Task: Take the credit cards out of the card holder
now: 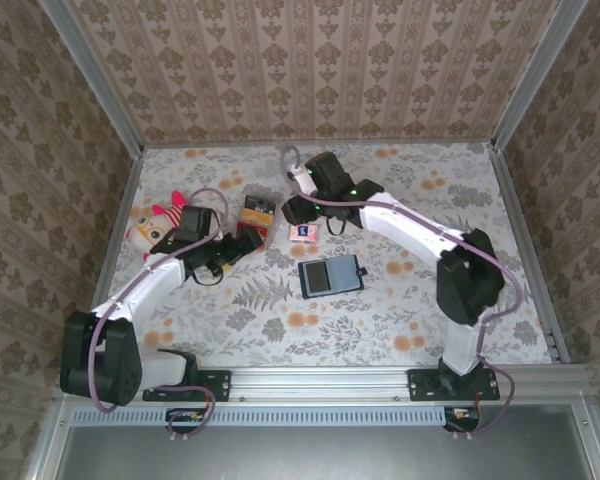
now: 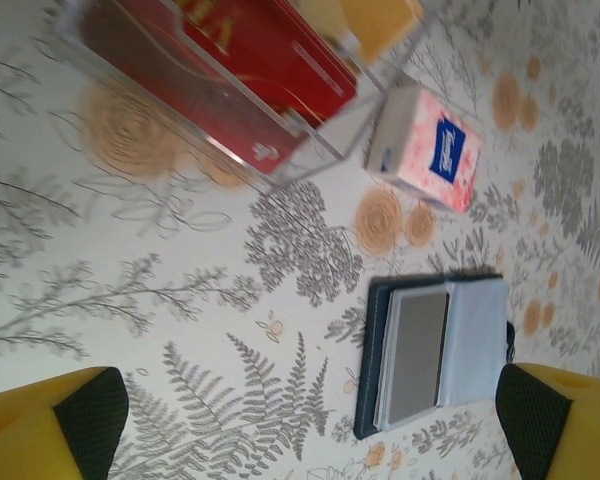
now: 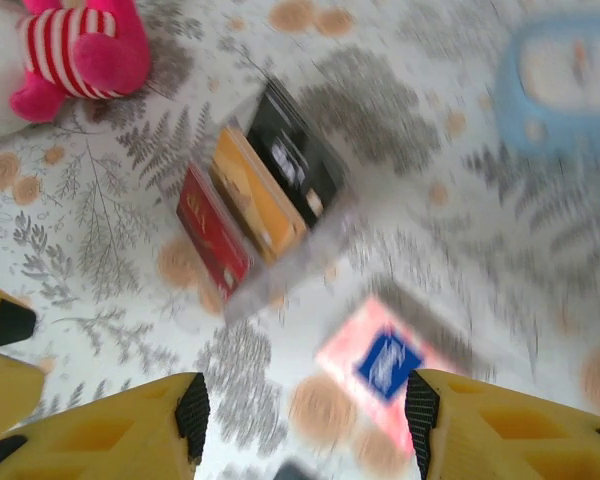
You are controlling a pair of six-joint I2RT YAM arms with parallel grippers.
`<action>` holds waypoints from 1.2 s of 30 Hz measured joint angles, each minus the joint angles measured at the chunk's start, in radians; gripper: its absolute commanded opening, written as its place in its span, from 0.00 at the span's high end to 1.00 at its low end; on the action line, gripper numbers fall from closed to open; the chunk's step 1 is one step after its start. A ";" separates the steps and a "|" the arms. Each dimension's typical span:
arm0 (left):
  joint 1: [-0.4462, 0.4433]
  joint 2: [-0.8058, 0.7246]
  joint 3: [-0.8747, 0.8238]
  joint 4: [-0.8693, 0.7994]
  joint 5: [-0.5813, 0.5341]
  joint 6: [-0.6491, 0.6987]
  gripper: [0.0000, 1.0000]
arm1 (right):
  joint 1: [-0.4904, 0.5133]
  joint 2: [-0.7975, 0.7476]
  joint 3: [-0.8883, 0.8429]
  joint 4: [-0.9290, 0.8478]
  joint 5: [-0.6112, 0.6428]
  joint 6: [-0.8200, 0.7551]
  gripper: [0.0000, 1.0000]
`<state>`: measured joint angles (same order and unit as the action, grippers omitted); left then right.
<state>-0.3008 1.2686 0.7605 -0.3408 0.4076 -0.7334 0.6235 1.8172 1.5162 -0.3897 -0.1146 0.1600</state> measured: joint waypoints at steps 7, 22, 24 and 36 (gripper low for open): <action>-0.155 0.040 0.000 0.040 -0.079 -0.026 0.01 | -0.021 -0.132 -0.315 -0.022 -0.018 0.306 0.43; -0.237 0.051 0.000 0.080 -0.174 -0.073 0.00 | -0.007 -0.114 -0.503 0.033 -0.159 0.567 0.59; -0.239 0.052 0.000 0.080 -0.178 -0.076 0.00 | -0.001 -0.097 -0.504 0.047 -0.164 0.579 0.60; -0.243 0.103 0.000 0.082 -0.174 -0.079 0.01 | 0.038 -0.040 -0.525 0.103 -0.203 0.628 0.67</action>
<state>-0.5438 1.3716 0.7605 -0.2584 0.2340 -0.8124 0.6613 1.7771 0.9913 -0.2871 -0.3180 0.7876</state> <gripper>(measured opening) 0.999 0.344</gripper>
